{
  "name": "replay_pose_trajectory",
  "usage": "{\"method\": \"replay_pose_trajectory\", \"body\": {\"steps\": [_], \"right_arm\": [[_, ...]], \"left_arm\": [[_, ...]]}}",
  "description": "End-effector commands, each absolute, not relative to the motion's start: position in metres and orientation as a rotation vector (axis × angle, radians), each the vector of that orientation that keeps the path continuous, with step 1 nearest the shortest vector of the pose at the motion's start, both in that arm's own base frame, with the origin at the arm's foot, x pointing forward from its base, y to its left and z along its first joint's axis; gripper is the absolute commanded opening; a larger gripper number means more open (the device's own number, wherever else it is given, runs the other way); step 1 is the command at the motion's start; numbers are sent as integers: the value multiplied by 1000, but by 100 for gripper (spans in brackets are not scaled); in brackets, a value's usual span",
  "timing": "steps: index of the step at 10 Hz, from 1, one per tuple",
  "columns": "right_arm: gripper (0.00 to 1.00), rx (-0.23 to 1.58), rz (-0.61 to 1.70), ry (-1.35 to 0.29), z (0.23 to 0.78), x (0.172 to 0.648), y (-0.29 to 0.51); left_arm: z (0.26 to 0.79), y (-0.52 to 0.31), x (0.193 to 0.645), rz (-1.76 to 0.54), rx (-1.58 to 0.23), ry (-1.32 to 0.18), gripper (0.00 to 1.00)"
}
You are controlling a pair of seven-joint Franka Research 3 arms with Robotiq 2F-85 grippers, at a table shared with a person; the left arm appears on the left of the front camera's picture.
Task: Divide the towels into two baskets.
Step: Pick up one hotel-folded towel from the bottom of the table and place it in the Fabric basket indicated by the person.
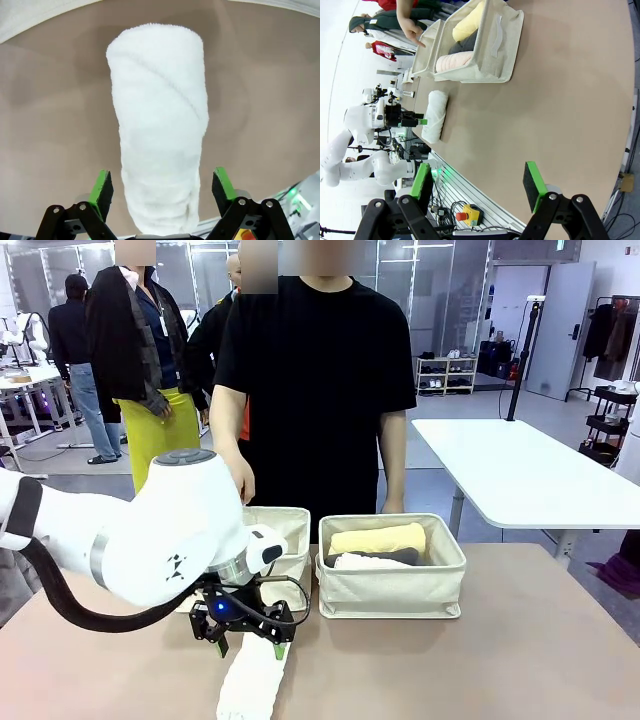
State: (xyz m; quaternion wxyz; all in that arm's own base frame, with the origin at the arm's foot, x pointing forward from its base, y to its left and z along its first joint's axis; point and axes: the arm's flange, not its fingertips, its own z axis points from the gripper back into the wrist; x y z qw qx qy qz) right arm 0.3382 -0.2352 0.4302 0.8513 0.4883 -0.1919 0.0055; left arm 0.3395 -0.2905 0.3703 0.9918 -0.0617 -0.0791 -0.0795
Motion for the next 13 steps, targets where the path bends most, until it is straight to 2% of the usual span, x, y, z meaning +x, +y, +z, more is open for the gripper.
{"method": "replay_pose_trajectory", "body": {"steps": [1,6,7,8,9,10,11,12,13], "right_arm": [[92,1038,-10,-394,434,335,-233],[92,1038,-10,-394,434,335,-233],[92,1038,-10,-394,434,335,-233],[92,1038,-10,-394,434,335,-233],[92,1038,-10,-394,434,335,-233],[92,1038,-10,-394,434,335,-233],[92,1038,-10,-394,434,335,-233],[92,1038,-10,-394,434,335,-233],[92,1038,-10,-394,434,335,-233]], "left_arm": [[351,-296,343,-131,-85,-217,100],[326,-299,350,-160,-87,-228,100],[325,-299,350,-161,-88,-228,93],[324,-300,349,-163,-83,-226,80],[324,-301,349,-164,-81,-227,73],[326,-302,349,-167,-79,-230,60],[327,-304,349,-178,-74,-225,53],[328,-304,348,-181,-73,-225,40],[331,-305,347,-185,-71,-231,33]]}}
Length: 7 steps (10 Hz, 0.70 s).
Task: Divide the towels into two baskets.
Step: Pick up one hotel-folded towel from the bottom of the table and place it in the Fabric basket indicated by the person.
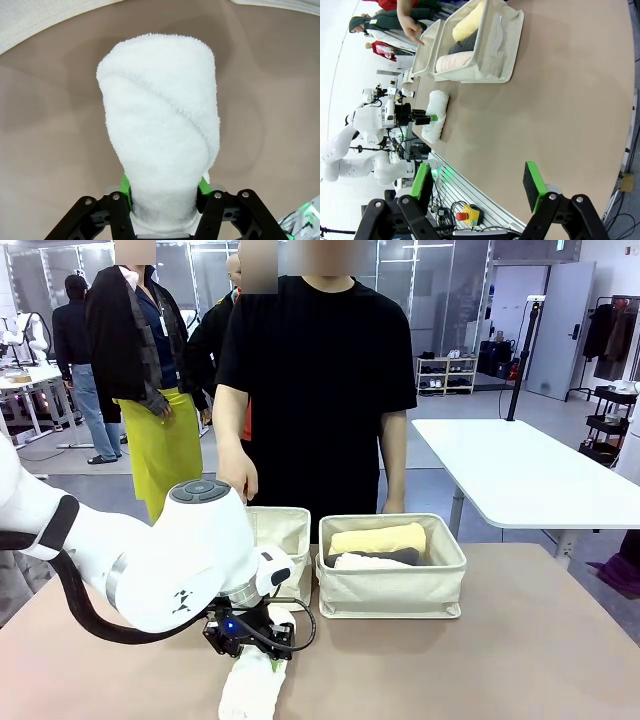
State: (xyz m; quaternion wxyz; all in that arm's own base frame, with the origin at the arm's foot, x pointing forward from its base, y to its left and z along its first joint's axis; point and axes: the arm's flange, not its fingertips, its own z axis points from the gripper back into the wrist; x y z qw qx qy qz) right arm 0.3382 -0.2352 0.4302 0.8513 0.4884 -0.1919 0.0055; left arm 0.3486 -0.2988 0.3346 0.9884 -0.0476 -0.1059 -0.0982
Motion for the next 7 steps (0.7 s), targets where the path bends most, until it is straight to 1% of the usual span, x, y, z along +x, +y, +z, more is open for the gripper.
{"method": "replay_pose_trajectory", "body": {"steps": [1,2,3,4,5,6,7], "right_arm": [[92,1038,-10,-394,434,335,-233],[92,1038,-10,-394,434,335,-233],[92,1038,-10,-394,434,335,-233],[92,1038,-10,-394,434,335,-233],[92,1038,-10,-394,434,335,-233],[92,1038,-10,-394,434,335,-233],[92,1038,-10,-394,434,335,-233]], "left_arm": [[336,-306,346,-196,-82,-233,20],[353,-305,342,-240,-102,-227,20],[390,-303,336,-300,-123,-253,20],[440,-297,328,-386,-120,-290,20],[474,-292,324,-489,-87,-280,20],[497,-287,323,-595,-117,-250,20],[508,-283,323,-704,-123,-252,20]]}}
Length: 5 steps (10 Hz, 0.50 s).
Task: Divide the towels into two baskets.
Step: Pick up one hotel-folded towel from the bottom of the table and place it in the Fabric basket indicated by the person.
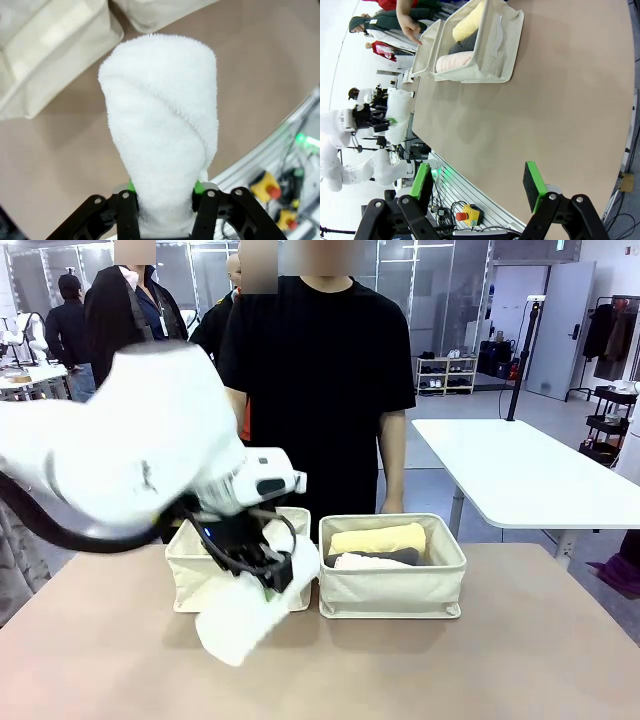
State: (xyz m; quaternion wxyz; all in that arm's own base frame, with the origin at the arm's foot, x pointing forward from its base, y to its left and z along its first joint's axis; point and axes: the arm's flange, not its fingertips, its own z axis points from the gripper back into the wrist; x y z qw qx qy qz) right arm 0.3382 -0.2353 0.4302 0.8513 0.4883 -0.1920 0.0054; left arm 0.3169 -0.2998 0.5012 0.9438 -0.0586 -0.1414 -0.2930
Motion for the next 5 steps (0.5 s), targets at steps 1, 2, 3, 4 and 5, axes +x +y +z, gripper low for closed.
{"method": "replay_pose_trajectory", "body": {"steps": [1,2,3,4,5], "right_arm": [[92,1038,-10,-394,434,335,-233],[92,1038,-10,-394,434,335,-233],[92,1038,-10,-394,434,335,-233],[92,1038,-10,-394,434,335,-233],[92,1038,-10,-394,434,335,-233]], "left_arm": [[514,-279,323,-792,-140,-266,20],[518,-278,320,-835,-121,-252,20],[519,-290,318,-699,-125,-287,20],[519,-290,318,-699,-125,-287,20],[519,-290,318,-699,-125,-287,20]]}}
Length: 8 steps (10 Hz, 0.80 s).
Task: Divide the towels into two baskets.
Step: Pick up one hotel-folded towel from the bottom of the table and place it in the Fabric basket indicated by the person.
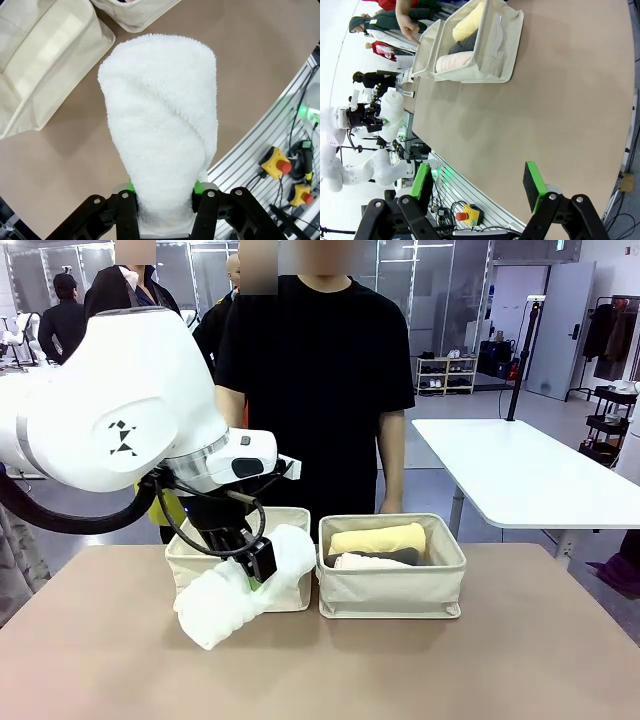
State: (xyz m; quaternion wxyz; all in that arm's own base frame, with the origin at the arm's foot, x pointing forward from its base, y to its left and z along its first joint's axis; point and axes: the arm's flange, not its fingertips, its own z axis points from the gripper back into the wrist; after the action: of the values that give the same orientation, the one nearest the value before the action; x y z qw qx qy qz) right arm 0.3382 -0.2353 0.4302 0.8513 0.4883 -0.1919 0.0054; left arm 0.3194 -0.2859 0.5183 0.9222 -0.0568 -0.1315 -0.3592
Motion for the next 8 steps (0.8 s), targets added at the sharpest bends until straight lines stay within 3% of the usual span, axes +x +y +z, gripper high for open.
{"method": "replay_pose_trajectory", "body": {"steps": [1,2,3,6,8], "right_arm": [[92,1038,-10,-394,434,335,-233],[92,1038,-10,-394,434,335,-233],[92,1038,-10,-394,434,335,-233],[92,1038,-10,-394,434,335,-233],[92,1038,-10,-394,434,335,-233]], "left_arm": [[519,-290,318,-699,-125,-287,20],[518,-286,319,-738,-117,-270,37],[521,-275,337,-1063,-101,-320,37],[524,-256,413,-1196,58,-317,37],[530,-252,443,-1355,73,-342,37]]}}
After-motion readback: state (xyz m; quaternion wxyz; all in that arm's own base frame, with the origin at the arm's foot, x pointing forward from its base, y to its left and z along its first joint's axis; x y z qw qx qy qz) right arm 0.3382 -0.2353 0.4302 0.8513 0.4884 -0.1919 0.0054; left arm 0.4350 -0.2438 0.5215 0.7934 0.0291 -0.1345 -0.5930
